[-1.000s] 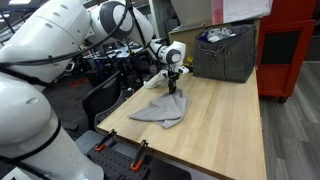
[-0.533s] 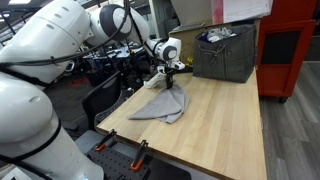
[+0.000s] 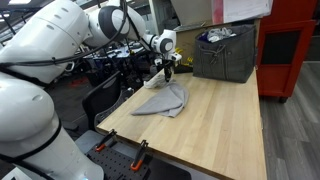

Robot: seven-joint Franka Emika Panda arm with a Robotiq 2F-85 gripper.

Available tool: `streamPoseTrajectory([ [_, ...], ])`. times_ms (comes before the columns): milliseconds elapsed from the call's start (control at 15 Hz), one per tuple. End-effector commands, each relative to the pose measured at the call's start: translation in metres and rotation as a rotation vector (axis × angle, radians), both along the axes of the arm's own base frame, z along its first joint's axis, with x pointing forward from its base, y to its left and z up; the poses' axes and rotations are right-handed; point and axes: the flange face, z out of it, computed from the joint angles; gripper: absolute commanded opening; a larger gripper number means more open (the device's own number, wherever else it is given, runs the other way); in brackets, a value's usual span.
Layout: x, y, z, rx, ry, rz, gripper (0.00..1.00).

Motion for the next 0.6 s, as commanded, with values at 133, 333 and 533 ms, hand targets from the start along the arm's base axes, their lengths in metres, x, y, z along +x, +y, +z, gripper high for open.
streamPoseTrajectory([
  [133, -0.023, -0.036, -0.005, -0.006, 0.053, -0.063, 0.84],
  [333, -0.053, -0.071, -0.018, -0.006, 0.109, -0.123, 1.00],
  [533, -0.086, -0.100, -0.023, 0.014, 0.151, -0.105, 1.00],
])
